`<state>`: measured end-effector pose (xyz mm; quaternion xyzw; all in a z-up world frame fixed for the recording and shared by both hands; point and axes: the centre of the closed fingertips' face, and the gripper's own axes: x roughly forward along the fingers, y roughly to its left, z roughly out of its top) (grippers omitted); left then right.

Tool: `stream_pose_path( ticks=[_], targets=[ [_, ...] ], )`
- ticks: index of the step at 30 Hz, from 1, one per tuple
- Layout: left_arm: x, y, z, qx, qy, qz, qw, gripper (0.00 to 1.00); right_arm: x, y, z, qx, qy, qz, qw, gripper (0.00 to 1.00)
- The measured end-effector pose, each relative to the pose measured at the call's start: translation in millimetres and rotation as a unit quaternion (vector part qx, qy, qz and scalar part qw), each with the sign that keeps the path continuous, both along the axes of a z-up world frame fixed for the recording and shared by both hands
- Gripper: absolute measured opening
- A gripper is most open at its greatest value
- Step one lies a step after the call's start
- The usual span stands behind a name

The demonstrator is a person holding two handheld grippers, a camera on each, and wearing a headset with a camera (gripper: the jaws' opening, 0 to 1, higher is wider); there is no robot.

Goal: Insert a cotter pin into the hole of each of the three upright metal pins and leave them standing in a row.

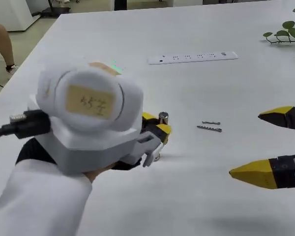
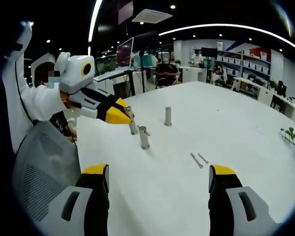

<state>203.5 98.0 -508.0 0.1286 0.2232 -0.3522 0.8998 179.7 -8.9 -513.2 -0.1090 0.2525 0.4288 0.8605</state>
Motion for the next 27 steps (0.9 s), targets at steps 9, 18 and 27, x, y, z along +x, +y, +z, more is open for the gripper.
stream_pose_path(
  ticks=[9, 18, 27],
  targets=[
    [-7.9, -4.9, -31.1, 0.01, 0.032, 0.0, 0.9994, 0.05, -1.4, -2.2, -3.1, -0.002, 0.005, -0.004, 1.0, 0.82],
    [-14.4, -3.2, -62.7, 0.033, 0.065, -0.002, 0.9973, 0.05, -2.1, -2.3, -6.4, -0.005, 0.012, -0.004, 0.9999, 0.84],
    [-11.3, -4.6, -68.8, 0.035, 0.063, 0.003, 0.9974, 0.05, -2.3, -1.1, -8.7, -0.001, 0.019, -0.003, 0.9998, 0.84]
  ],
)
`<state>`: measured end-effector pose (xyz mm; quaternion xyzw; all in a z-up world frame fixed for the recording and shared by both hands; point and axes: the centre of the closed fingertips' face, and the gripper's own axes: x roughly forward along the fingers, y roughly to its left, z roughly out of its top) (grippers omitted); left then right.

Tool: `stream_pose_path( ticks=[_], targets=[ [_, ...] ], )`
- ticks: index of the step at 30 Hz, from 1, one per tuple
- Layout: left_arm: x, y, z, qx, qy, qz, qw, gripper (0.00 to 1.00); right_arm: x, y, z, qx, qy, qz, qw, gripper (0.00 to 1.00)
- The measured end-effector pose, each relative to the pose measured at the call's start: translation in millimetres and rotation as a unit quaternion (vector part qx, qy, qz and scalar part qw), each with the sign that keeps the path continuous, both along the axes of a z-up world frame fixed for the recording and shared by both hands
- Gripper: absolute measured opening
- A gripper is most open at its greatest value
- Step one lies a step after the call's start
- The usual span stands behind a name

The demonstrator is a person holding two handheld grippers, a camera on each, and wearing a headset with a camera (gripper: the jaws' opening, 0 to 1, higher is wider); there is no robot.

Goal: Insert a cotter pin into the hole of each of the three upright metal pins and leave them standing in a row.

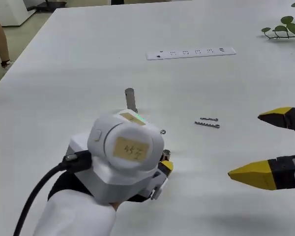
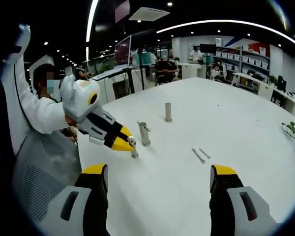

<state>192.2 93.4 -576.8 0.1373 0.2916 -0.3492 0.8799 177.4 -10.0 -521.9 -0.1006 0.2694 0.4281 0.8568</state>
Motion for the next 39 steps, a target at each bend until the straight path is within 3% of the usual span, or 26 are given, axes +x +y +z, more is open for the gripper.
stream_pose_path(
  ticks=[12, 16, 19, 22, 24, 26, 29, 32, 37, 39],
  targets=[
    [2.1, -2.2, 0.8, -0.008, -0.006, 0.006, 0.9999, 0.06, -2.1, 1.8, -0.8, -0.003, 0.002, 0.005, 1.0, 0.84],
    [2.2, -0.3, 0.9, -0.018, 0.004, 0.025, 0.9995, 0.06, -2.4, 2.1, -1.5, -0.007, 0.003, 0.006, 1.0, 0.84],
    [-1.2, -1.8, 4.4, -0.016, -0.001, 0.007, 0.9998, 0.07, -3.0, 2.3, -1.3, -0.007, 0.003, 0.007, 0.9999, 0.84],
    [-7.4, -4.0, 5.6, -0.018, 0.008, -0.015, 0.9997, 0.19, -3.3, 1.9, -1.2, -0.007, 0.003, 0.007, 0.9999, 0.84],
    [-18.7, -4.4, 2.6, 0.005, 0.016, -0.063, 0.9979, 0.26, -3.3, 1.4, -1.5, -0.008, 0.004, 0.007, 0.9999, 0.84],
    [-21.2, -5.5, 7.8, 0.002, -0.003, -0.086, 0.9963, 0.34, -3.6, 1.2, -1.7, -0.01, 0.004, 0.008, 0.9999, 0.83],
    [-32.9, -3.8, 17.6, -0.021, -0.004, -0.115, 0.9931, 0.52, -4.1, -0.4, -3.1, -0.013, 0.006, 0.009, 0.9999, 0.83],
    [-40.6, 3.5, 22.3, -0.035, 0.003, -0.127, 0.9913, 0.72, -4.4, -3.1, -4.3, -0.014, 0.009, 0.007, 0.9998, 0.83],
    [-43.9, 17.1, 26.5, -0.045, 0.001, -0.128, 0.9908, 0.84, -4.0, -6.1, -4.8, -0.02, 0.01, 0.006, 0.9997, 0.83],
    [-41.7, 21.3, 26.6, -0.065, 0.004, -0.113, 0.9915, 0.86, -3.4, -7.2, -5.1, -0.024, 0.01, 0.006, 0.9996, 0.83]
  ],
)
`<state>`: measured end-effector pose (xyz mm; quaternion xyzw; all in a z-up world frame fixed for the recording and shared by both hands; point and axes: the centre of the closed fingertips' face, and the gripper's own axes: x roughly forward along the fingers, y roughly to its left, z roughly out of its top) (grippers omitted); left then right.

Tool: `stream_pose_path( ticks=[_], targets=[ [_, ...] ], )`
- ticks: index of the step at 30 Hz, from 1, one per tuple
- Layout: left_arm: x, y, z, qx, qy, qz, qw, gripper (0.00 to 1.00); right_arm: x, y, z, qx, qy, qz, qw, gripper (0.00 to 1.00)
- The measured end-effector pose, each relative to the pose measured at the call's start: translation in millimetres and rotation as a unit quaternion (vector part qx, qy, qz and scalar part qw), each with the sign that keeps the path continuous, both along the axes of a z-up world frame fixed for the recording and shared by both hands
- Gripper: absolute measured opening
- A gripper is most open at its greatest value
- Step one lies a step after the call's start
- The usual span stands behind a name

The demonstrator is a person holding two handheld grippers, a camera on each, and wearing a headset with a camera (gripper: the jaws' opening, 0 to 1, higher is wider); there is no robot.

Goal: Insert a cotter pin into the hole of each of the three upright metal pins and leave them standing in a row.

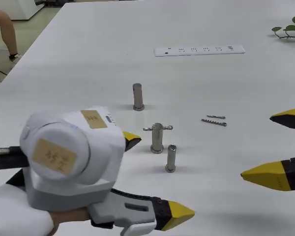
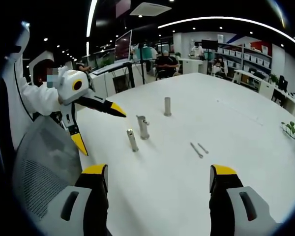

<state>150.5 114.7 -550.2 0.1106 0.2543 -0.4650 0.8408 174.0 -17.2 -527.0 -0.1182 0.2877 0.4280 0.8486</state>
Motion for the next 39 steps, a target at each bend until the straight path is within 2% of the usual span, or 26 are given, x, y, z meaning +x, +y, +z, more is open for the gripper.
stream_pose_path(
  ticks=[1, 3, 4, 5, 7, 8, 12, 14, 16, 18, 22, 24, 27, 34, 36, 39],
  targets=[
    [2.1, 3.2, -1.8, -0.013, 0.011, 0.019, 0.9997, 0.87, 0.4, -0.4, 0.0, -0.002, 0.0, 0.0, 1.0, 0.83],
    [3.8, 7.5, -2.3, -0.022, 0.004, 0.023, 0.9995, 0.9, 2.5, -2.0, 0.3, -0.007, -0.001, 0.002, 1.0, 0.83],
    [3.3, 7.2, -2.1, -0.029, 0.008, 0.025, 0.9992, 0.92, 3.1, -2.4, 0.4, -0.008, -0.001, 0.002, 1.0, 0.83],
    [-2.5, 5.3, -3.4, -0.044, 0.027, 0.02, 0.9985, 0.96, 5.7, -4.1, 1.1, -0.012, -0.003, 0.002, 0.9999, 0.83],
    [-2.0, 8.1, -4.9, -0.042, 0.019, 0.021, 0.9987, 0.99, 8.0, -5.6, 1.2, -0.015, -0.001, 0.002, 0.9999, 0.81],
    [-4.2, 7.8, -6.1, -0.04, 0.025, 0.018, 0.9987, 0.99, 10.1, -7.4, 1.2, -0.019, -0.001, 0.003, 0.9998, 0.79],
    [-5.6, 8.7, -6.9, -0.043, 0.026, 0.018, 0.9986, 0.99, 22.9, -13.2, 4.3, -0.037, -0.016, 0.004, 0.9992, 0.7],
    [-6.3, 8.7, -7.2, -0.046, 0.029, 0.019, 0.9983, 0.99, 28.4, -14.8, 5.5, -0.041, -0.016, 0.005, 0.999, 0.69],
    [-5.8, 9.5, -7.2, -0.047, 0.028, 0.022, 0.9982, 0.99, 35.3, -18.4, 5.1, -0.058, -0.015, 0.008, 0.9982, 0.67],
    [-6.3, 10.0, -6.8, -0.047, 0.027, 0.022, 0.9983, 0.99, 44.0, -22.4, 4.8, -0.084, -0.019, 0.02, 0.9961, 0.63],
    [-7.3, 11.2, -6.1, -0.049, 0.028, 0.025, 0.9981, 0.99, 57.1, -23.4, 4.3, -0.104, -0.019, 0.032, 0.9939, 0.57],
    [-7.9, 11.6, -5.0, -0.05, 0.027, 0.026, 0.9981, 0.99, 65.3, -23.4, 2.4, -0.121, -0.017, 0.043, 0.9916, 0.49],
    [-8.5, 11.9, -4.1, -0.051, 0.026, 0.027, 0.998, 0.99, 75.3, -19.8, -0.1, -0.13, -0.015, 0.055, 0.9899, 0.36],
    [-9.0, 14.2, -2.1, -0.052, 0.027, 0.034, 0.9977, 0.99, 96.2, -14.4, -10.7, -0.168, -0.011, 0.09, 0.9817, 0.32],
    [-7.8, 15.3, -0.8, -0.054, 0.026, 0.038, 0.9975, 0.99, 101.0, -13.0, -17.9, -0.184, 0.0, 0.105, 0.9774, 0.27],
    [-7.7, 16.0, -0.6, -0.059, 0.032, 0.04, 0.9969, 0.99, 111.6, -9.7, -24.6, -0.191, -0.001, 0.109, 0.9755, 0.19]
  ],
)
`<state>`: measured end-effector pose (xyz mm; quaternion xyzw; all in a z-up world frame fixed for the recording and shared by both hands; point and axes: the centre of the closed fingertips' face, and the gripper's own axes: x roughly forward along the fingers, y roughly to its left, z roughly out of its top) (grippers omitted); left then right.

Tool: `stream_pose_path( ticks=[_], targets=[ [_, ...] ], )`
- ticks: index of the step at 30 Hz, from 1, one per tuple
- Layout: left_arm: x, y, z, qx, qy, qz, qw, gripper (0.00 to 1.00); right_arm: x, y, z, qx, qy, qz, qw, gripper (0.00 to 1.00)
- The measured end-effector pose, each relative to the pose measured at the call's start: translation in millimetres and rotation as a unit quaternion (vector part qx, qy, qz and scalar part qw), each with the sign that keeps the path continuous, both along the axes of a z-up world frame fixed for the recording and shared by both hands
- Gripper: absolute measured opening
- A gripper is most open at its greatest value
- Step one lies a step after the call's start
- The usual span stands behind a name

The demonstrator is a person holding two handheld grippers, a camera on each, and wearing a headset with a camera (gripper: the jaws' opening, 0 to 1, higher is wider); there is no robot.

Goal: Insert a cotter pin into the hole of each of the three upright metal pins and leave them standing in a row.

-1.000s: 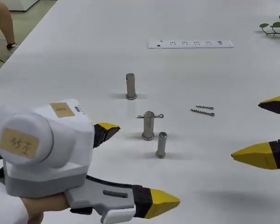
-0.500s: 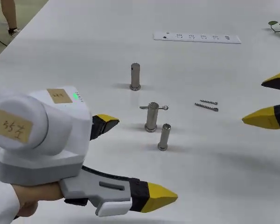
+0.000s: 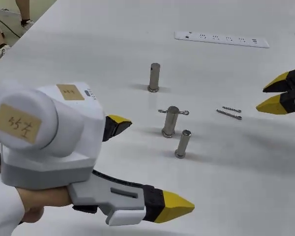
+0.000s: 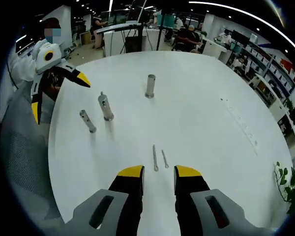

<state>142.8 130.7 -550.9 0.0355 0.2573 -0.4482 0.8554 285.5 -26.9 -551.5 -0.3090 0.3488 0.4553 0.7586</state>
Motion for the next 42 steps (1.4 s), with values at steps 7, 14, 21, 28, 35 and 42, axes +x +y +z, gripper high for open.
stream_pose_path(
  ticks=[7, 14, 21, 28, 35, 42],
  targets=[
    [-1.7, 1.6, -1.1, 0.004, 0.006, 0.0, 1.0, 0.94, 16.3, -3.8, -24.5, -0.03, 0.024, -0.007, 0.9992, 0.15],
    [6.9, 11.8, 6.0, -0.008, -0.008, 0.023, 0.9997, 0.94, 20.9, 2.3, -46.4, -0.05, 0.044, 0.013, 0.9977, 0.07],
    [10.4, 21.7, 17.0, -0.042, -0.002, 0.048, 0.998, 0.93, 22.7, 5.8, -57.0, -0.071, 0.054, 0.03, 0.9956, 0.02],
    [10.5, 28.1, 10.5, -0.059, 0.016, 0.069, 0.9957, 0.92, 22.8, 7.7, -62.3, -0.085, 0.066, 0.037, 0.9935, 0.01],
    [9.0, 26.3, 7.5, -0.056, 0.021, 0.064, 0.9961, 0.91, 17.8, 10.8, -60.0, -0.11, 0.081, 0.063, 0.9887, 0.0],
    [13.4, 21.5, 12.9, -0.075, 0.018, 0.066, 0.9948, 0.9, 11.1, 13.5, -59.6, -0.141, 0.075, 0.099, 0.9823, 0.0]
  ],
)
